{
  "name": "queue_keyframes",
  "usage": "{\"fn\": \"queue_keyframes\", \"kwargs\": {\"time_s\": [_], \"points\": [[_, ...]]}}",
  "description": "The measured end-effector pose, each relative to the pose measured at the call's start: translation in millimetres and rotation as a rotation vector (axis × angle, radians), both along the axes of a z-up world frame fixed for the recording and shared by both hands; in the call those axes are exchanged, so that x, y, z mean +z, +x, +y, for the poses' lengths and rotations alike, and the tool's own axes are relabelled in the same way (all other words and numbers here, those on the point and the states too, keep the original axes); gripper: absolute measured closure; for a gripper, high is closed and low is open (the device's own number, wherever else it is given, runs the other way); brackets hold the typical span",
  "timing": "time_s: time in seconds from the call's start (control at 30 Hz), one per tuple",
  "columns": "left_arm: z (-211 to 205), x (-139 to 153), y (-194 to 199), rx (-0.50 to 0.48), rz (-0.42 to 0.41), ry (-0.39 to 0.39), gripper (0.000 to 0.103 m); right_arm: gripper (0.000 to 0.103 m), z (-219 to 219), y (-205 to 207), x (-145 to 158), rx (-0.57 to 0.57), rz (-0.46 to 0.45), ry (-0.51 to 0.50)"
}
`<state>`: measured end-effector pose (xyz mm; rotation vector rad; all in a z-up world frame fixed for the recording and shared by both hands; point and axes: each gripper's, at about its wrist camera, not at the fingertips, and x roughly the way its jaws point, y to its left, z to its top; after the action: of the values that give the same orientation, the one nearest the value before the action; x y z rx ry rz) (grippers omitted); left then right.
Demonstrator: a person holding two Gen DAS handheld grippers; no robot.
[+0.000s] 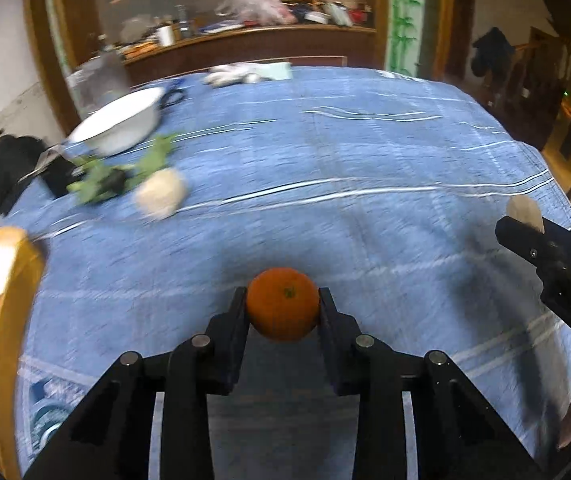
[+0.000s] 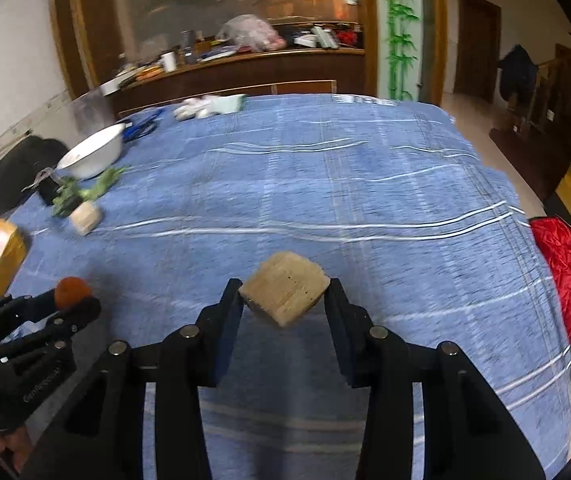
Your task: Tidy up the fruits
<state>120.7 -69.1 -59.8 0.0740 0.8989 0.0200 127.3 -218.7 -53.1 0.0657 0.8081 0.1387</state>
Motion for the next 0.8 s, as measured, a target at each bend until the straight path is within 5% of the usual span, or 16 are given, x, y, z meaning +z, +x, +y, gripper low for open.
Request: {"fn": "queue_keyframes", "kwargs": {"time_s": [0.5, 0.8], "points": [[120, 26, -125, 0.201, -0.095, -0.018, 0.071, 0.059, 136, -64, 4, 0.237, -0.067, 0.038], [131, 42, -151, 0.245, -0.127, 0.005, 0.071, 0.059, 134, -76, 7, 0.249, -0.098, 0.052]]}}
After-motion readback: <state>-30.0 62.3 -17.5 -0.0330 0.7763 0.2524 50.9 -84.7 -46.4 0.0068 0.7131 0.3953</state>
